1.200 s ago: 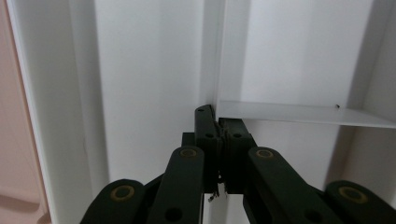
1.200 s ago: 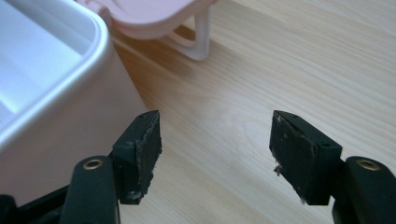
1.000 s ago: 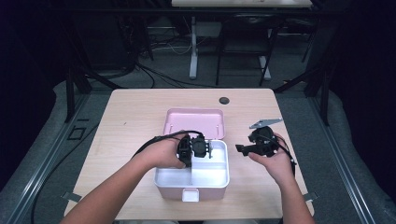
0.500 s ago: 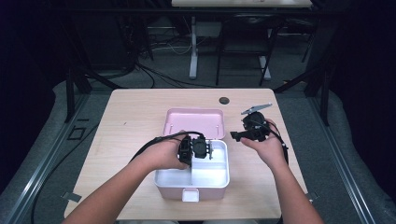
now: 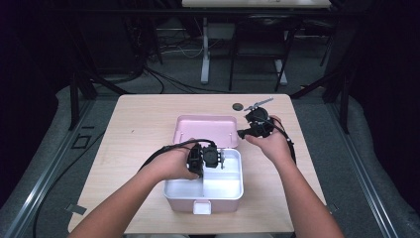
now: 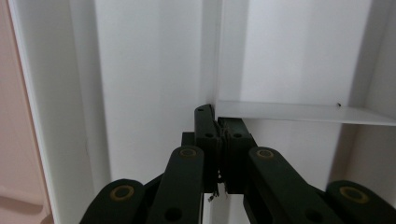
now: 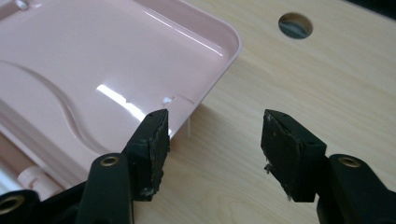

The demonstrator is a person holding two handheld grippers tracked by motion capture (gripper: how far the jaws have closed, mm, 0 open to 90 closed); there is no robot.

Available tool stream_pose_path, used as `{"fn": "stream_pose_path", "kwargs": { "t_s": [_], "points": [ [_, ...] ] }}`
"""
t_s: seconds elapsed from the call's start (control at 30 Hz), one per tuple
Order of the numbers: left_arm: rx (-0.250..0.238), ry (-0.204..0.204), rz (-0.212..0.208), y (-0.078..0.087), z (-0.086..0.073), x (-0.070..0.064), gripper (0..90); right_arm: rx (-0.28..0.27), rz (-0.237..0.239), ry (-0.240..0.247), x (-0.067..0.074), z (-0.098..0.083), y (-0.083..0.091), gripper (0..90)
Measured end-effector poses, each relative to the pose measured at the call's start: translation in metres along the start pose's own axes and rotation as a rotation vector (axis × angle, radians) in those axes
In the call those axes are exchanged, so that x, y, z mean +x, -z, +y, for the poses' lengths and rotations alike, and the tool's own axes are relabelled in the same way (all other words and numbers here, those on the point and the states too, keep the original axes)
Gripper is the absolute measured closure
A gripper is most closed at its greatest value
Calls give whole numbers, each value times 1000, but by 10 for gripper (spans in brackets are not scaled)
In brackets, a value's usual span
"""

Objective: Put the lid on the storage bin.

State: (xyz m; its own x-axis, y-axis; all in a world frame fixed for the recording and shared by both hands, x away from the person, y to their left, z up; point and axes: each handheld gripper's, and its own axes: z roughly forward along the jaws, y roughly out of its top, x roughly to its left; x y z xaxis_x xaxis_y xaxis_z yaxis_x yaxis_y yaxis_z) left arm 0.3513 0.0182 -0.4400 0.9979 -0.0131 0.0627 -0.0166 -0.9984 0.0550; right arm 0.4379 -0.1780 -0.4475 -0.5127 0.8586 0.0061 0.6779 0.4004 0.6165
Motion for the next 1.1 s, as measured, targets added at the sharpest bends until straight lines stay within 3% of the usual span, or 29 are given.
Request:
{"fn": "stream_pose_path", "kwargs": {
  "t_s": [0.1,0.13,0.17,0.2,0.23,0.27,0.43,0.47,0.53,0.6,0.67,0.7,0.73,0.77,0.8,0.87,1.1],
  "points": [
    [1,-1,2,0,0,0,875,28,8,-26,-3,4,-10,420],
    [1,-2,4,0,0,0,875,28,-19,-31,-3,5,-13,419],
    [-1,2,2,0,0,0,875,38,-14,-36,-5,6,-14,424],
    [0,1,2,0,0,0,875,27,-59,-41,-4,7,-16,434],
    [-1,0,1,0,0,0,876,17,-71,-54,-4,7,-17,446],
    [-1,0,1,0,0,0,875,9,-35,-69,-6,8,-19,455],
    [4,0,-1,0,0,1,875,-4,-34,-163,-7,13,-23,500],
    [4,1,-2,0,0,1,875,4,-21,-165,-7,15,-25,513],
    [3,2,-4,0,0,1,875,9,-46,-176,-6,16,-28,536],
    [3,0,-4,0,0,1,876,19,-22,-177,-6,18,-32,555],
    [3,0,-2,0,0,1,875,24,-60,-182,-4,19,-35,575],
    [4,0,-3,0,0,1,876,32,-20,-188,-5,19,-36,589],
    [4,0,-3,0,0,1,876,27,-75,-193,-3,19,-39,599],
    [3,0,-3,0,0,1,876,40,-30,-202,-4,20,-39,613],
    [4,-1,-1,0,0,1,875,47,-14,-208,-5,20,-40,622],
    [4,0,-2,0,0,1,876,50,-42,-217,-3,21,-43,643],
    [4,0,-3,0,1,1,876,67,-37,-247,-1,22,-50,697]
  ]
}}
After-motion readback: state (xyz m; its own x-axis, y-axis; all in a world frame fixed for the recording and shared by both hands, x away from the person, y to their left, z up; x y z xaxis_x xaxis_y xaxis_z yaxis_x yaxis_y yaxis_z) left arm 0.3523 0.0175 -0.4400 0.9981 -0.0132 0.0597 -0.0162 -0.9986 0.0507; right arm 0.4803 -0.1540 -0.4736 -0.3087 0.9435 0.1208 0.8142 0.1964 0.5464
